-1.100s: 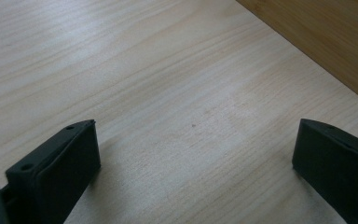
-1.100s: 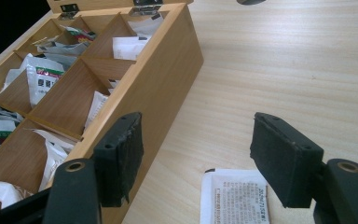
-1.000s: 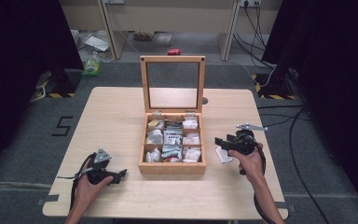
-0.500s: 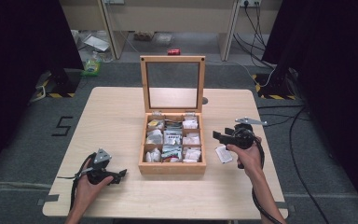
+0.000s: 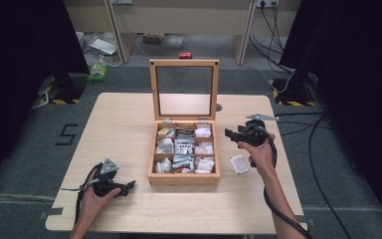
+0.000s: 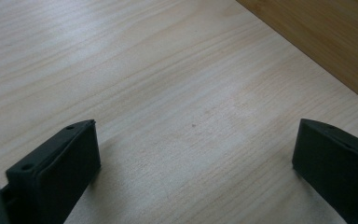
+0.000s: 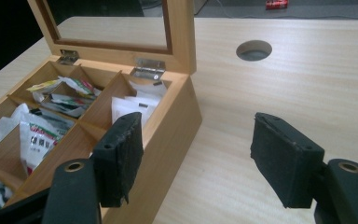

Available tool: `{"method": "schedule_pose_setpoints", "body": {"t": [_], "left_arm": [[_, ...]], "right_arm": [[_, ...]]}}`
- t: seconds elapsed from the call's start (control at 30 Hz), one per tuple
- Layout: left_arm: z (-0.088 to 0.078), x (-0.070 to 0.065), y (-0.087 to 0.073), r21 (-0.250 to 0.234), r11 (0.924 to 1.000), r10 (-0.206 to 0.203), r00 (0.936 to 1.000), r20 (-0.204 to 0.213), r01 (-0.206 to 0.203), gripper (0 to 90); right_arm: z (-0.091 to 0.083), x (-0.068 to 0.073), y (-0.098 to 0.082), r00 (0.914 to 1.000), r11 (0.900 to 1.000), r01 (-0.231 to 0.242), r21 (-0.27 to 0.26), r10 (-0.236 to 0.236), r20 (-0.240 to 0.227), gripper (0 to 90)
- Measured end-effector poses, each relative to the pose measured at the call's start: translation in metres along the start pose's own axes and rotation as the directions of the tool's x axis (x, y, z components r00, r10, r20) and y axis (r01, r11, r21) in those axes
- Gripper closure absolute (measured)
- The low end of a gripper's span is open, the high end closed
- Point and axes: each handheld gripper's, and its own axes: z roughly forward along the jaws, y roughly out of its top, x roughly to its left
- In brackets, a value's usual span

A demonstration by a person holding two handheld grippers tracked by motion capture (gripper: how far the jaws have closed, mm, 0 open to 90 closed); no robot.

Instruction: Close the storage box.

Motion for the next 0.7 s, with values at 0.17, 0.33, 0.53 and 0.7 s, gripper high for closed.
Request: {"method": "schedule_pose_setpoints", "body": {"t": [0.17,0.33,0.53,0.7], "left_arm": [[0.0,0.0,0.0,0.0,1.0,0.0,1.0,0.0,0.0,0.1],[0.0,0.0,0.0,0.0,1.0,0.0,1.0,0.0,0.0,0.1],[0.0,0.0,0.0,0.0,1.0,0.0,1.0,0.0,0.0,0.2],[0.0,0.0,0.0,0.0,1.0,0.0,1.0,0.0,0.0,0.2]], "right_arm": [[0.01,0.003,0.01,0.9996,0.999,0.029,-0.018,-0.029,-0.001,34.5],[0.022,0.004,0.02,0.9994,0.999,0.035,-0.023,-0.035,0.0,34.3],[0.035,0.001,0.034,0.999,0.998,0.045,-0.037,-0.045,0.007,34.3],[0.045,0.002,0.042,0.9987,0.998,0.049,-0.037,-0.048,0.014,34.6]]}}
